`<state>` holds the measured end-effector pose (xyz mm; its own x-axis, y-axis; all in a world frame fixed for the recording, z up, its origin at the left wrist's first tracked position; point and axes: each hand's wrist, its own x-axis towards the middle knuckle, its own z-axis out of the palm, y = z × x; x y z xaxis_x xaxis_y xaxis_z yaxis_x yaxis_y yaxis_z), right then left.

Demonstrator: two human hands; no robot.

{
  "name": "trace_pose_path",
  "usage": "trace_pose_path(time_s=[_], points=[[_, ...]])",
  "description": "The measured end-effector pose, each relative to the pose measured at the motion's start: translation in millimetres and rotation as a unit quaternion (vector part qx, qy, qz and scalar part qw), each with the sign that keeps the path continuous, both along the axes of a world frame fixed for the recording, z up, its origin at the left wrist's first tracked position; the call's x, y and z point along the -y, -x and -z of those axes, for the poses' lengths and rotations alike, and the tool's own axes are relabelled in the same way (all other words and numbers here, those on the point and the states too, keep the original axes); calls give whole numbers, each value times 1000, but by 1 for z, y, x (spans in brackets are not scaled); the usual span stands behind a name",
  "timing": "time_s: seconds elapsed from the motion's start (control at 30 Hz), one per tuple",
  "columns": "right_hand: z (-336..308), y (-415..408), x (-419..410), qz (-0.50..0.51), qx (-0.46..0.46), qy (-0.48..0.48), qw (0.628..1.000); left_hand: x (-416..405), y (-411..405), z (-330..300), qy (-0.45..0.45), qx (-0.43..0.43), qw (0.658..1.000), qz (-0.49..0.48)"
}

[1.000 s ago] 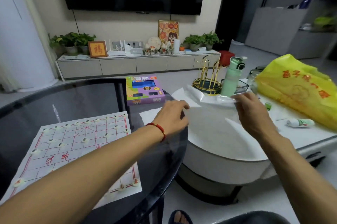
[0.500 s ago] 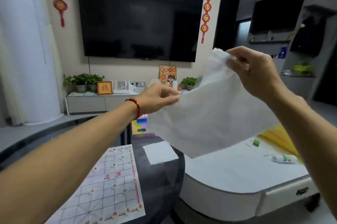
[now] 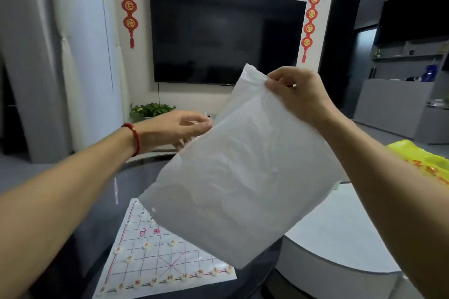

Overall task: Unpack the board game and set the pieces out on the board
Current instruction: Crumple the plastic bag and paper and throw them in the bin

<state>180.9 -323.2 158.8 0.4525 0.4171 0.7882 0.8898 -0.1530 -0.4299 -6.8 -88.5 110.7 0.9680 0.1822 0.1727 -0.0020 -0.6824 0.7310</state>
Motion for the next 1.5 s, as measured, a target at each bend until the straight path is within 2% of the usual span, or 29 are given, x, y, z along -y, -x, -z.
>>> trace_pose_path(time_s=[0.07, 0.17, 0.23, 0.3, 0.33, 0.4, 0.47, 0.5, 0.57, 0.6, 0.63, 0.73, 0.77, 0.83, 0.93, 0.97, 1.07, 1.13, 1.17, 1.23, 1.3, 1.33, 1.4, 1.5], points=[[-2, 14, -22, -24, 8, 8, 1000, -4, 9, 3, 65, 9, 997, 39], [-11, 23, -41, -45, 7, -4, 999, -19, 29, 10, 146, 76, 986, 4], [-14, 20, -42, -39, -34, -25, 998, -37, 46, 11, 203, 136, 969, -43], [6, 15, -40, -13, -140, -50, 989, -62, 64, 13, 264, 181, 942, -100], [28, 14, -42, -31, -241, -60, 968, -74, 72, 16, 303, 194, 925, -123], [89, 26, -56, -160, -438, 5, 884, -95, 84, 30, 375, 212, 887, -167], [147, 57, -83, -344, -505, 100, 785, -108, 92, 49, 398, 196, 871, -210], [163, 74, -100, -398, -519, 93, 750, -114, 98, 59, 399, 187, 867, -233], [175, 91, -124, -419, -546, 30, 725, -121, 109, 74, 396, 179, 859, -269], [174, 95, -133, -419, -551, 13, 721, -127, 118, 80, 394, 181, 854, -288], [172, 96, -141, -414, -539, 17, 734, -135, 128, 84, 396, 182, 848, -302], [170, 100, -155, -343, -440, 79, 826, -154, 159, 94, 374, 165, 854, -323], [173, 103, -159, -322, -419, 79, 845, -157, 167, 97, 358, 166, 855, -335], [176, 111, -164, -296, -417, 57, 857, -163, 175, 103, 312, 187, 851, -378], [182, 116, -170, -280, -443, 40, 851, -165, 179, 110, 186, 227, 855, -427], [184, 118, -172, -273, -449, 35, 850, -166, 179, 112, 183, 229, 853, -431], [187, 125, -177, -254, -488, 8, 835, -158, 182, 118, 352, 173, 847, -359], [185, 123, -175, -264, -547, 18, 794, -150, 185, 125, 391, 129, 853, -321], [184, 121, -173, -293, -579, 36, 760, -151, 185, 130, 390, 138, 852, -322], [181, 117, -165, -376, -624, 62, 682, -155, 188, 132, 387, 194, 835, -339], [182, 117, -161, -436, -612, 101, 652, -164, 193, 125, 369, 247, 819, -365], [185, 119, -160, -449, -596, 136, 652, -168, 196, 120, 361, 268, 811, -375], [186, 133, -162, -439, -549, 193, 684, -177, 203, 109, 352, 303, 798, -384], [183, 152, -176, -419, -527, 161, 722, -185, 218, 100, 309, 323, 802, -396]])
